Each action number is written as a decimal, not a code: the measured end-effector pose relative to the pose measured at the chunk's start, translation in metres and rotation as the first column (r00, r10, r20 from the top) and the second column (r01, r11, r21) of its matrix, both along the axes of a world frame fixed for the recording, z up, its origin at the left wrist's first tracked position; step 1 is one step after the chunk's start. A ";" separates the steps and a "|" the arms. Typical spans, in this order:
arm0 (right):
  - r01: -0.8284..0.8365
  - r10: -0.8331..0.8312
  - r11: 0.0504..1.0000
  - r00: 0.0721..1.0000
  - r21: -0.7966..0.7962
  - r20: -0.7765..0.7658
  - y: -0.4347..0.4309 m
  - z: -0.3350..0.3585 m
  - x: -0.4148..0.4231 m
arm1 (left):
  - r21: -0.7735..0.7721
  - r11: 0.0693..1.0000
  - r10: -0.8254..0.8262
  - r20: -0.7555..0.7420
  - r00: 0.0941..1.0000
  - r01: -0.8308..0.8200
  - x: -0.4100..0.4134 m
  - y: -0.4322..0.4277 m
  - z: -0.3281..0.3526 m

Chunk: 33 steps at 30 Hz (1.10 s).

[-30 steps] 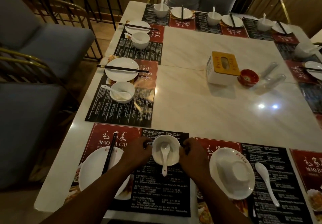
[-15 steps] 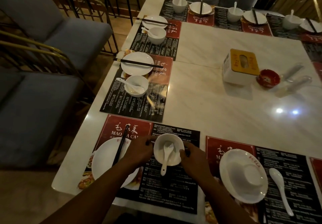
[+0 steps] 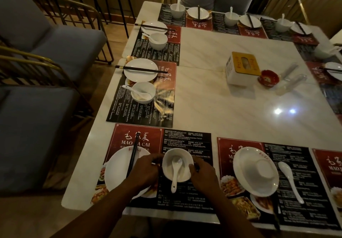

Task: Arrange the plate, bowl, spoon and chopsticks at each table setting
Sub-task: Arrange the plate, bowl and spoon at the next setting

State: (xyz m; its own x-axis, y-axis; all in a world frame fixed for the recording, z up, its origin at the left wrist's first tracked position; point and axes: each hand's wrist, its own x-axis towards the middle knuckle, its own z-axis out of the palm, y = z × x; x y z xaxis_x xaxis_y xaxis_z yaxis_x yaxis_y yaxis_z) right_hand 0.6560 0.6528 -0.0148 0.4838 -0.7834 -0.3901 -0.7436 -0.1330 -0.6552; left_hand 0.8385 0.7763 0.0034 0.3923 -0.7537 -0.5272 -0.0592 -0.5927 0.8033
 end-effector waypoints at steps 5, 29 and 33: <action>0.071 -0.070 0.997 0.997 0.037 -0.032 0.004 0.003 0.004 | -0.020 1.000 -0.021 -0.090 0.996 0.019 0.000 0.003 0.006; 0.219 -0.274 0.901 0.956 0.375 0.101 0.068 0.032 -0.011 | -0.025 0.998 -0.060 0.096 0.994 0.063 0.014 0.004 -0.017; 0.205 -0.261 0.905 0.960 0.374 0.105 0.067 0.028 -0.013 | -0.028 0.998 -0.053 0.046 0.998 0.054 0.009 0.005 -0.013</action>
